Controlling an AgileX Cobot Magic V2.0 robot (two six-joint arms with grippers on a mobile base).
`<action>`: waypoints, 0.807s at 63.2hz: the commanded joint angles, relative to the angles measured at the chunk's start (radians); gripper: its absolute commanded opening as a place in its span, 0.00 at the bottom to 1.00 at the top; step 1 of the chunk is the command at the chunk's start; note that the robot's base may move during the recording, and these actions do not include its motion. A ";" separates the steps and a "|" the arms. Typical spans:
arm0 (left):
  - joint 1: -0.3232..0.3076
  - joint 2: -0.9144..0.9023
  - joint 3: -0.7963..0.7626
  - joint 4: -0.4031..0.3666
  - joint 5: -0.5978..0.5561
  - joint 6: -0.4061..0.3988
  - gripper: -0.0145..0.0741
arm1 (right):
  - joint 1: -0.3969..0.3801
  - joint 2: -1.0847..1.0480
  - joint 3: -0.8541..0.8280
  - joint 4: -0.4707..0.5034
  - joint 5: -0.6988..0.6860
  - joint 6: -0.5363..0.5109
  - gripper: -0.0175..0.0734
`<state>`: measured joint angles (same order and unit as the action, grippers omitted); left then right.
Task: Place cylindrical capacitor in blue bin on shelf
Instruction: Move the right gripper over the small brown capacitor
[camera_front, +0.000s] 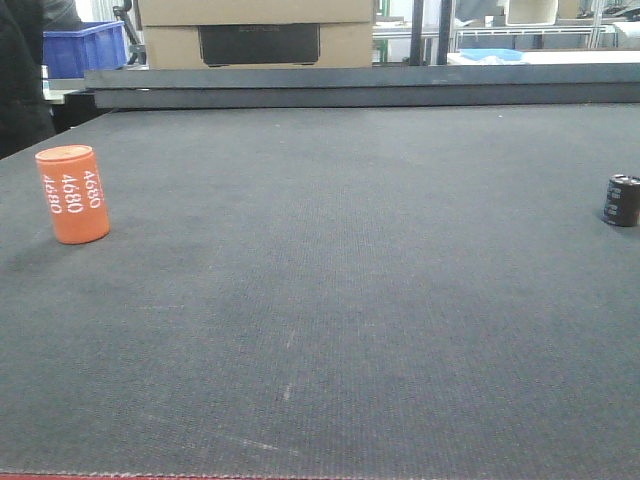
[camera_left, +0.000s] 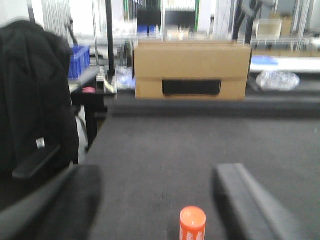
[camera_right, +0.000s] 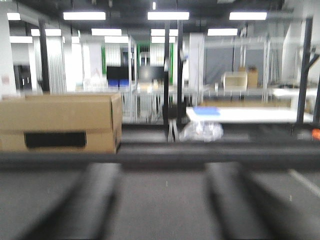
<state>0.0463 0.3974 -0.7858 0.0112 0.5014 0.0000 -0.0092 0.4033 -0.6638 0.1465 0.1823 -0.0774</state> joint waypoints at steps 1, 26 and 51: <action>0.002 0.063 -0.015 -0.020 0.016 0.000 0.73 | -0.006 0.074 -0.012 -0.014 0.028 -0.001 0.79; 0.000 0.123 -0.015 -0.052 -0.041 0.000 0.84 | 0.013 0.266 0.097 -0.014 0.083 -0.001 0.82; 0.000 0.123 -0.015 -0.052 -0.041 0.000 0.84 | 0.053 0.762 0.258 -0.043 -0.633 -0.001 0.82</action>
<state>0.0463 0.5201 -0.7930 -0.0328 0.4816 0.0000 0.0399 1.0717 -0.4082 0.1146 -0.2499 -0.0774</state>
